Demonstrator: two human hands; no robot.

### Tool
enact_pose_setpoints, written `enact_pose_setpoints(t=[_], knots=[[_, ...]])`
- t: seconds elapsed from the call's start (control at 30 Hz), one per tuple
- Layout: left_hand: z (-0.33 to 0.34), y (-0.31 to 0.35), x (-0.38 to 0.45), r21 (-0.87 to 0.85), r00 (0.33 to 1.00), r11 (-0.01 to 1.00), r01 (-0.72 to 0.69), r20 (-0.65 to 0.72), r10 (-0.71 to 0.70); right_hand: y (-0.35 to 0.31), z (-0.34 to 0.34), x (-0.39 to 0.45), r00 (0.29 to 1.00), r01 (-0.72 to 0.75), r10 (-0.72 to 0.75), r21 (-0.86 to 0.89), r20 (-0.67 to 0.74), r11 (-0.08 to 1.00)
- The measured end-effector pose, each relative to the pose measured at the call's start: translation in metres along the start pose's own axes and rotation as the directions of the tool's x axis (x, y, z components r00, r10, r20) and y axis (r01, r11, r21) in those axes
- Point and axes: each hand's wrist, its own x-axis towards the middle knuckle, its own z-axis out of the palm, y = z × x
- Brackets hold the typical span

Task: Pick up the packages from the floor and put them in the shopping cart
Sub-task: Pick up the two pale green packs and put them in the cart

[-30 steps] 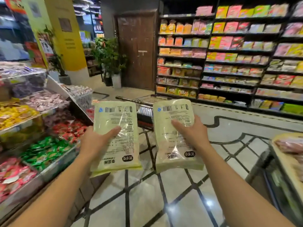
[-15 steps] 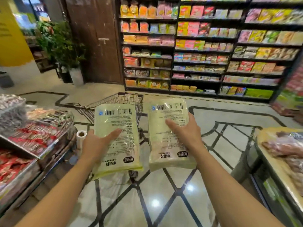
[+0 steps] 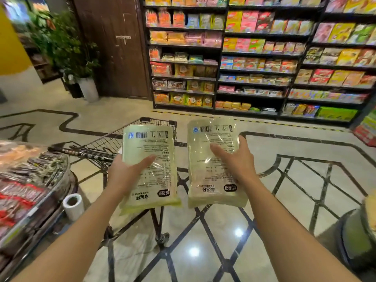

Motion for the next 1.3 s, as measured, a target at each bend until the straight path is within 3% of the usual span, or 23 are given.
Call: enact_pose_setpoints(t=[0.37, 0.67, 1.0, 1.3], knots=[[0.083, 0.017, 0.154, 0.025, 0.989, 0.995, 0.094, -0.115, -0.091, 0.028, 0.058, 0.224, 0.983, 0.019, -0.009, -0.057, 0.181, 0.998], [0.108, 0.017, 0.251, -0.033, 0.953, 0.986, 0.161, -0.254, -0.164, 0.038, 0.131, 0.349, 0.953, 0.036, -0.014, -0.069, 0.304, 0.997], [0.108, -0.043, 0.400, -0.055, 0.891, 0.969, 0.240, -0.384, -0.243, 0.055, 0.257, 0.475, 0.898, 0.052, -0.005, -0.097, 0.439, 0.994], [0.105, -0.106, 0.517, -0.102, 0.790, 0.912, 0.398, -0.467, -0.397, 0.066, 0.370, 0.568, 0.833, -0.001, 0.114, -0.204, 0.542, 0.979]])
